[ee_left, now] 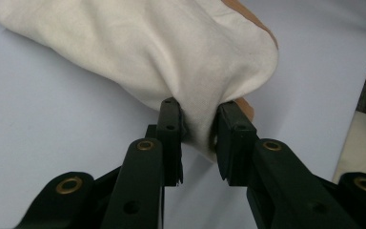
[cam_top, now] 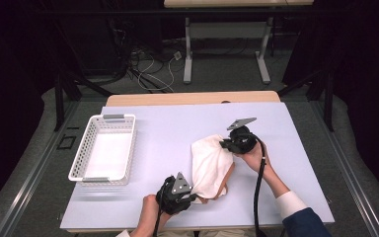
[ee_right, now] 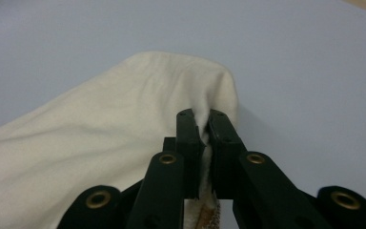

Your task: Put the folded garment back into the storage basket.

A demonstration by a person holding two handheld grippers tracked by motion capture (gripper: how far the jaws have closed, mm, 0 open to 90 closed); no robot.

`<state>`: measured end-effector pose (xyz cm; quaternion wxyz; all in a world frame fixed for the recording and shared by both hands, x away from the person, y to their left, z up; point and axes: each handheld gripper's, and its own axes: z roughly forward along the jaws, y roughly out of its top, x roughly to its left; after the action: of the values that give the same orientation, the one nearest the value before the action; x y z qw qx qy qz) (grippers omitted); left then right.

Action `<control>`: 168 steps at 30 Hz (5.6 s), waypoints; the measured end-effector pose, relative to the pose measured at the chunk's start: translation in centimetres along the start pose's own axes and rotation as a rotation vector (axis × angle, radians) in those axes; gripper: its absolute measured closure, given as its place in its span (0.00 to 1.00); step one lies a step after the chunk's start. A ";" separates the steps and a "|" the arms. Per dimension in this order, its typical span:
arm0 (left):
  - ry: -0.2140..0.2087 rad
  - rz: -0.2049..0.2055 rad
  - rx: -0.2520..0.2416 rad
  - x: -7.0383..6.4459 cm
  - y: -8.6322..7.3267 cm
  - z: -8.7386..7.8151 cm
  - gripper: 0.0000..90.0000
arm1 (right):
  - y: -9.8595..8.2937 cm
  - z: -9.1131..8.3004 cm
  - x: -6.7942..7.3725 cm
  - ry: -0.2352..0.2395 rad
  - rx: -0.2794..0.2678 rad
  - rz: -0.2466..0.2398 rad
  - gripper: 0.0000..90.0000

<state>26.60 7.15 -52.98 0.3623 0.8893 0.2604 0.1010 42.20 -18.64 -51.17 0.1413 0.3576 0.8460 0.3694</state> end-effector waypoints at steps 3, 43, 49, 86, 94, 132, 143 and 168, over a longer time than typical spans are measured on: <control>0.008 0.006 -0.007 0.2 0.0 -0.5 0.82 | 0.4 -0.2 0.3 -0.001 -0.007 0.007 0.94; 0.152 -0.059 0.027 4.1 -3.0 -5.9 0.82 | 5.8 4.0 4.7 0.032 -0.080 -0.061 0.94; 0.178 -0.066 0.050 4.8 -3.7 -5.8 0.82 | 5.9 5.5 5.1 0.036 -0.079 -0.055 0.94; 0.127 -0.139 0.058 5.8 -4.6 -4.3 0.08 | 0.0 0.9 3.1 0.155 0.059 -0.007 0.11; 0.154 -0.122 0.077 6.2 -3.7 -4.2 0.01 | -1.6 -0.5 3.0 0.168 0.028 -0.018 0.08; 0.193 -0.234 0.029 10.2 -0.6 -2.6 0.12 | -6.9 -4.8 5.3 0.185 -0.024 -0.063 0.00; 0.252 -0.293 0.080 11.6 0.7 -1.0 0.21 | -7.6 -5.4 5.8 0.170 -0.024 -0.086 0.00; 0.150 -0.318 0.201 13.3 0.1 2.1 0.41 | -8.0 -5.5 5.8 0.173 -0.006 -0.098 0.00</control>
<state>38.61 12.98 -54.51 0.2627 0.8586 0.4325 0.0818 31.32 -21.21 -53.04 0.0869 0.2821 0.8704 0.3941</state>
